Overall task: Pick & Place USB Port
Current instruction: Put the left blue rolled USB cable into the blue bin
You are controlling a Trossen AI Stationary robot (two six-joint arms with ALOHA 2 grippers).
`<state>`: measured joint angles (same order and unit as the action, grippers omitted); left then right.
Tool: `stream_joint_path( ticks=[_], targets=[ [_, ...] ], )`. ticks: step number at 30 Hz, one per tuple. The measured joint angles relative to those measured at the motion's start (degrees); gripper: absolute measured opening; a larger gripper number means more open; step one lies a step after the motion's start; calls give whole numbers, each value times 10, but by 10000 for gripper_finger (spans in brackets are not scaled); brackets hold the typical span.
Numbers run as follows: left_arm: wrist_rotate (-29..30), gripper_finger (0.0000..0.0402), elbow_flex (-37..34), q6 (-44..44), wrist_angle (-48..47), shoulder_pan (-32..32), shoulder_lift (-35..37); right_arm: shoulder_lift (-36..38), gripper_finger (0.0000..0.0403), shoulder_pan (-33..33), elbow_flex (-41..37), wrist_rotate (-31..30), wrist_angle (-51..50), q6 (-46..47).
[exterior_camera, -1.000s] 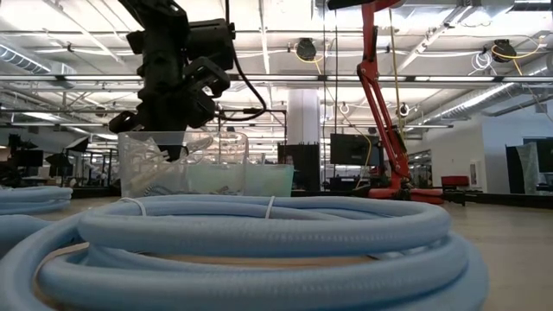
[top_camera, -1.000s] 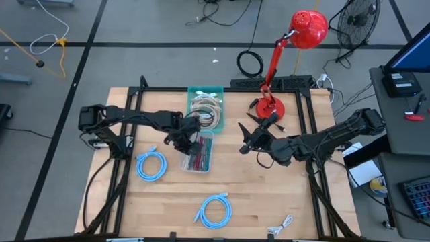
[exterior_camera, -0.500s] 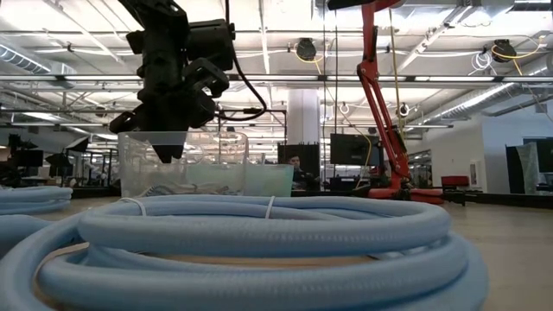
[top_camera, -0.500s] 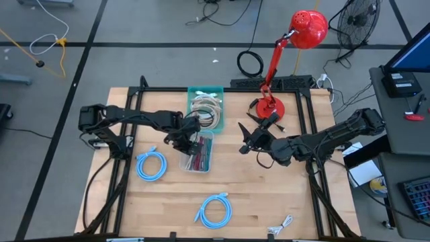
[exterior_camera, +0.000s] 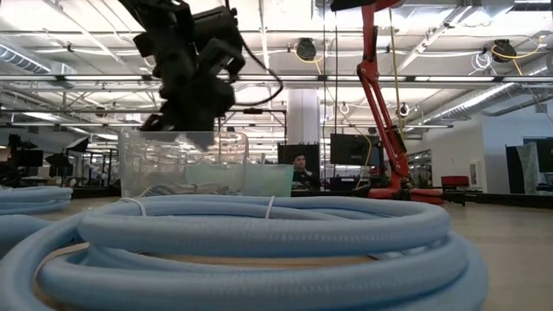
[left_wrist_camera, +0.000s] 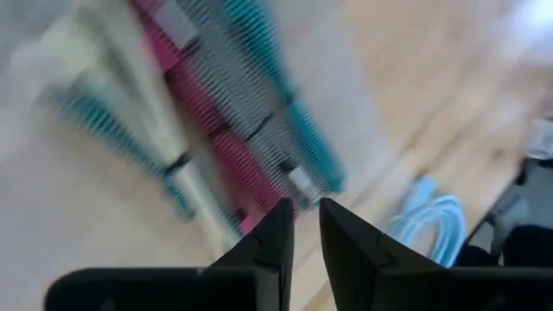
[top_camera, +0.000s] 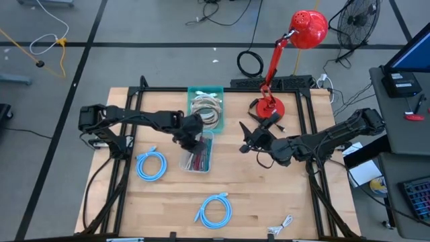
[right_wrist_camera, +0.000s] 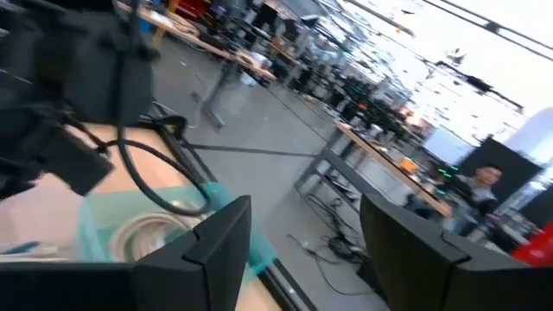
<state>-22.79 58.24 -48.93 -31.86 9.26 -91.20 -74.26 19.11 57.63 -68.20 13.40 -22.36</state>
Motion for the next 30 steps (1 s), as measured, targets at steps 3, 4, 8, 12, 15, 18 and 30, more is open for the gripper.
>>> stream_joint_path(
  ticks=[3,4,8,12,15,18,30],
  targets=[
    [2,46,4,59,58,-5,0,0,210,2,0,-32,0,-10],
    [2,42,8,82,73,-8,0,0,210,5,0,-43,0,-11],
    [6,32,32,194,110,-22,0,0,210,17,0,-55,-2,-11],
    [37,31,42,306,149,-47,1,0,207,29,0,-50,-15,4],
    [89,31,42,362,170,-68,1,0,204,42,0,-38,-59,31],
    [176,31,42,391,192,-89,1,10,203,67,0,-36,-120,85],
    [280,31,42,409,176,-143,1,100,203,105,-4,371,-394,448]
  ],
)
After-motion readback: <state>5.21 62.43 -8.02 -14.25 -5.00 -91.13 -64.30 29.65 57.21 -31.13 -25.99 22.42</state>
